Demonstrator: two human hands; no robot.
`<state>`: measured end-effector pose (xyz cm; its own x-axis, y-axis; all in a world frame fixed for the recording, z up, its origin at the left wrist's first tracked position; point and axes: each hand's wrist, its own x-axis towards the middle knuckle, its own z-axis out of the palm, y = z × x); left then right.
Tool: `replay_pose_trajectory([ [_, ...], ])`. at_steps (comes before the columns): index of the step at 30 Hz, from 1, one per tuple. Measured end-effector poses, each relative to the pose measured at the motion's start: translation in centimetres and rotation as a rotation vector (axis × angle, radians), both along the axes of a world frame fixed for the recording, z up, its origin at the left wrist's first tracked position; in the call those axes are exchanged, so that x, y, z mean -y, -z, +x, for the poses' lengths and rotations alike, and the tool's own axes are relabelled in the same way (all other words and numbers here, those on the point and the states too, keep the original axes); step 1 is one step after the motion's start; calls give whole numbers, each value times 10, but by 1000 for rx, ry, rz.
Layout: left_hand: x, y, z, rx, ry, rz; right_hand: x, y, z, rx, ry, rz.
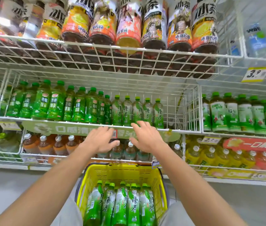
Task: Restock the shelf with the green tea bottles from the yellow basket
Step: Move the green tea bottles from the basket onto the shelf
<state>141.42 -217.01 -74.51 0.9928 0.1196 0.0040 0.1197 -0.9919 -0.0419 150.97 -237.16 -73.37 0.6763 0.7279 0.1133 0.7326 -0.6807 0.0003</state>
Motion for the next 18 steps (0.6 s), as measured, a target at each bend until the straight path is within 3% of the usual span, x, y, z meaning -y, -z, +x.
replay_pose_trajectory([
  [12,-18,175,-61,-392,-200,-264,31,169,-42,-397,130,-232],
  [18,-28,240,-78,-486,-296,-350,51,246,-53,-551,234,-323],
])
